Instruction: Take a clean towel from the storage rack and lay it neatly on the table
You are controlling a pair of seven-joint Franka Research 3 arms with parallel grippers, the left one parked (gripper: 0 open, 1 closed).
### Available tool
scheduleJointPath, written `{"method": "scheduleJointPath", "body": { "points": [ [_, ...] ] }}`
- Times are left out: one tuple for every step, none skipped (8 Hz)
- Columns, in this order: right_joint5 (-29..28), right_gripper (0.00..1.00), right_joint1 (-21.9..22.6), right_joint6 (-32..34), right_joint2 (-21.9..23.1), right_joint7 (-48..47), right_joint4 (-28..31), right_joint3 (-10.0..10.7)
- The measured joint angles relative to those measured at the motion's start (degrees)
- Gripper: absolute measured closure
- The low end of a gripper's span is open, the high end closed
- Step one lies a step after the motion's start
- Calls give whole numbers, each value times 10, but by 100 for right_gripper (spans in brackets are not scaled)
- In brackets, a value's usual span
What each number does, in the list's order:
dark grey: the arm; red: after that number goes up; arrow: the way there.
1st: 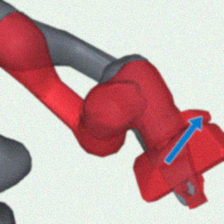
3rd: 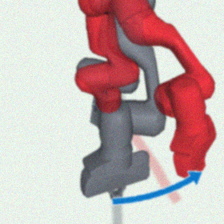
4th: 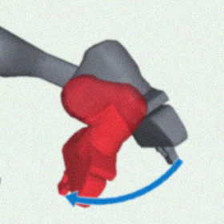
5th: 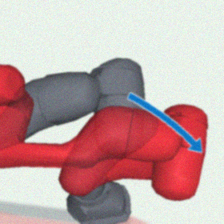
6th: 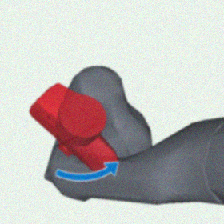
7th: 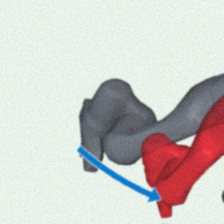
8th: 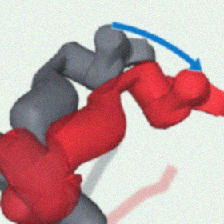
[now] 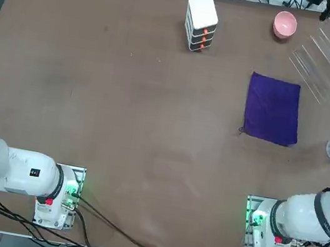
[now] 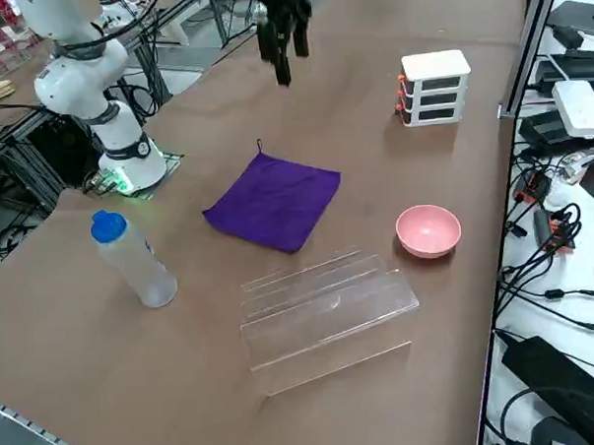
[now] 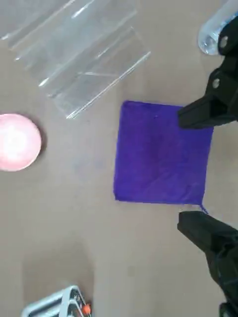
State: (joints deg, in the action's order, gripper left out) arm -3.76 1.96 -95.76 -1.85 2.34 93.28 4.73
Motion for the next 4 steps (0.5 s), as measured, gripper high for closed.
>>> {"method": "scheduleJointPath", "body": {
  "points": [
    [8, 0, -1, -1, 28, 0, 22, -16],
    [18, 0, -10, -1, 46, 0, 42, -43],
    [21, 0, -11, -2, 49, -2, 53, -60],
    [22, 0, -11, -4, 48, -2, 57, -64]
  ]
}}
